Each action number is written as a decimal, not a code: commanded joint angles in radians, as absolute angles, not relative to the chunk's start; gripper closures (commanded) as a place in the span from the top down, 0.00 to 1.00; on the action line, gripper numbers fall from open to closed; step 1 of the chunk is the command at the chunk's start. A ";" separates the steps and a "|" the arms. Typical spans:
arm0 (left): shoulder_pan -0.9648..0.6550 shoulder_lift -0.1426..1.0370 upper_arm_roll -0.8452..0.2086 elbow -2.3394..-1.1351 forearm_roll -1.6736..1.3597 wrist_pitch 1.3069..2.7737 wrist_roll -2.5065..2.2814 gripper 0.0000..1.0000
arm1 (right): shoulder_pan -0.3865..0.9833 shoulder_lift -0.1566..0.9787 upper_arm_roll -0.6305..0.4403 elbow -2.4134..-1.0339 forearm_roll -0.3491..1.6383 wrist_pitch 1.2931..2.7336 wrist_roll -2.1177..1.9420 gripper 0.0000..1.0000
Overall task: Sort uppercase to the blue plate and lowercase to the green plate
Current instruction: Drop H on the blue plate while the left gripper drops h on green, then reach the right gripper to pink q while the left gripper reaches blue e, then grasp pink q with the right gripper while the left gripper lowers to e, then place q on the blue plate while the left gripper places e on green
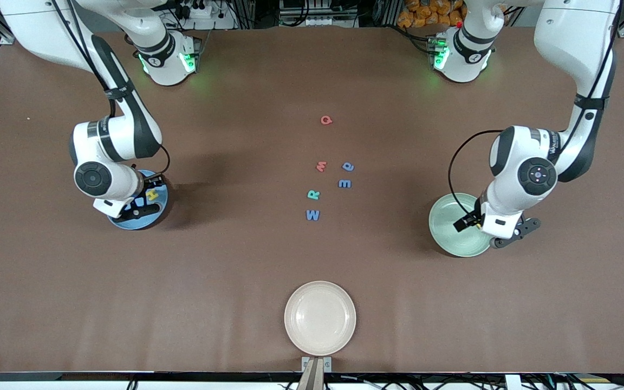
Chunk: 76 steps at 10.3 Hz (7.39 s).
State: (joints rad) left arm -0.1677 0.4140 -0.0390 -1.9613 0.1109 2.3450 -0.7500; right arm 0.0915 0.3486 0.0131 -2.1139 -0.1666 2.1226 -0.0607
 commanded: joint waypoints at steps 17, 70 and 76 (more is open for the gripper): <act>-0.640 0.675 -0.048 -1.686 -0.063 2.342 -1.794 1.00 | 0.218 0.281 0.808 -2.330 -0.028 2.588 1.416 0.73; -0.499 0.508 0.061 -1.805 0.130 2.358 -2.285 0.00 | 0.353 0.606 0.732 -1.973 -0.496 2.225 1.627 0.24; -0.298 0.509 0.057 -1.812 0.130 2.306 -2.046 0.00 | 0.216 0.445 0.617 -2.094 -0.313 2.085 1.033 0.24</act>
State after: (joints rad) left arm -0.3151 0.5295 0.0711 -1.7937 0.1050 2.3239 -2.0596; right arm 0.2318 0.5231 0.6521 -2.0374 -0.3682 2.1126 1.1578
